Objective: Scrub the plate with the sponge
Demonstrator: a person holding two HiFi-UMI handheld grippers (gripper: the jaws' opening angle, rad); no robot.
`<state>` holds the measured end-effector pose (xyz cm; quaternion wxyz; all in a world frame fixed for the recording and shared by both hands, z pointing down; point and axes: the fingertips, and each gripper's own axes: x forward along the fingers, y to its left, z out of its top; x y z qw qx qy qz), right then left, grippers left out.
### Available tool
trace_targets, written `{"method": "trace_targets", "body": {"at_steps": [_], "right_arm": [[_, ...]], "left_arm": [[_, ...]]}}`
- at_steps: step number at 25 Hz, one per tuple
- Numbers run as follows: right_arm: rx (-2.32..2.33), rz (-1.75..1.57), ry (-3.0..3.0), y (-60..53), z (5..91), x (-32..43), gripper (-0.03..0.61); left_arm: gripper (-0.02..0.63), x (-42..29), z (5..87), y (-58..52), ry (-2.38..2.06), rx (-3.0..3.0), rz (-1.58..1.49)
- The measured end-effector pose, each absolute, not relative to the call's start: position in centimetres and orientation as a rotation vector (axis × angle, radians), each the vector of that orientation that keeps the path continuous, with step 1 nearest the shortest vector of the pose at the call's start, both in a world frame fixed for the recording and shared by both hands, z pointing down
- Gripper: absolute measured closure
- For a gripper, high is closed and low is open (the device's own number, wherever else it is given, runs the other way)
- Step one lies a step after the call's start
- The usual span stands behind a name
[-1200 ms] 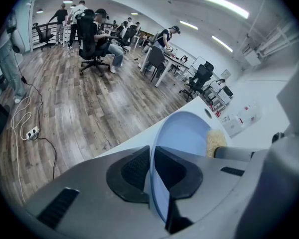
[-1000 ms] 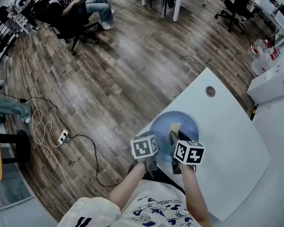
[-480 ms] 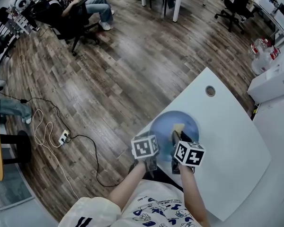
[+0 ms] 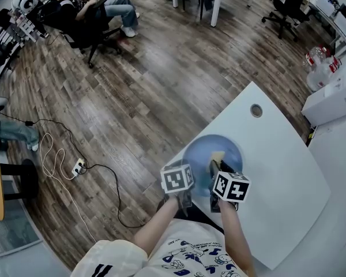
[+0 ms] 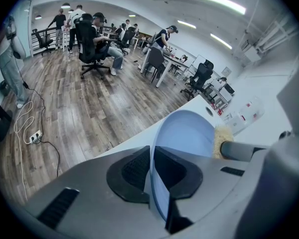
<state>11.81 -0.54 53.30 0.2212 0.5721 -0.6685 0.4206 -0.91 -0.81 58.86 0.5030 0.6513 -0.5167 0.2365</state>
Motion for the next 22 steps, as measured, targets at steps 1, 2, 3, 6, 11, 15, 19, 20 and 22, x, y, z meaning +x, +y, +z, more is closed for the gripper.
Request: {"method": "trace_targets", "body": {"at_steps": [1, 2, 3, 6, 11, 15, 19, 20, 22], "right_arm": [[1.584, 1.162, -1.848, -0.56, 53.32, 11.83, 0.463], [1.586, 1.162, -1.848, -0.58, 53.36, 11.86, 0.463], [1.586, 1.162, -1.848, -0.58, 53.42, 11.88, 0.463], [1.583, 1.164, -1.848, -0.41, 53.58, 11.83, 0.463], [1.581, 1.162, -1.852, -0.50, 53.37, 11.45, 0.463], [1.578, 1.156, -1.854, -0.36, 53.32, 11.26, 0.463], [1.577, 1.156, -1.851, -0.28, 53.43, 11.26, 0.463], [1.576, 1.156, -1.850, -0.28, 53.46, 11.24, 0.463], [1.575, 1.155, -1.849, -0.32, 53.51, 11.23, 0.463]], "left_arm": [[0.588, -0.91, 58.87, -0.82, -1.249, 1.574, 0.572], [0.588, -0.90, 58.90, -0.85, -1.250, 1.574, 0.572], [0.588, -0.87, 58.93, -0.86, -1.250, 1.574, 0.572], [0.588, -0.88, 59.03, -0.73, -1.252, 1.573, 0.570], [0.588, -1.11, 58.83, -0.79, -1.253, 1.572, 0.564], [0.588, -1.20, 58.81, -0.63, -1.252, 1.571, 0.562], [0.588, -1.22, 58.85, -0.55, -1.252, 1.572, 0.562], [0.588, -1.24, 58.89, -0.54, -1.251, 1.571, 0.562], [0.588, -1.27, 58.97, -0.52, -1.250, 1.569, 0.563]]}}
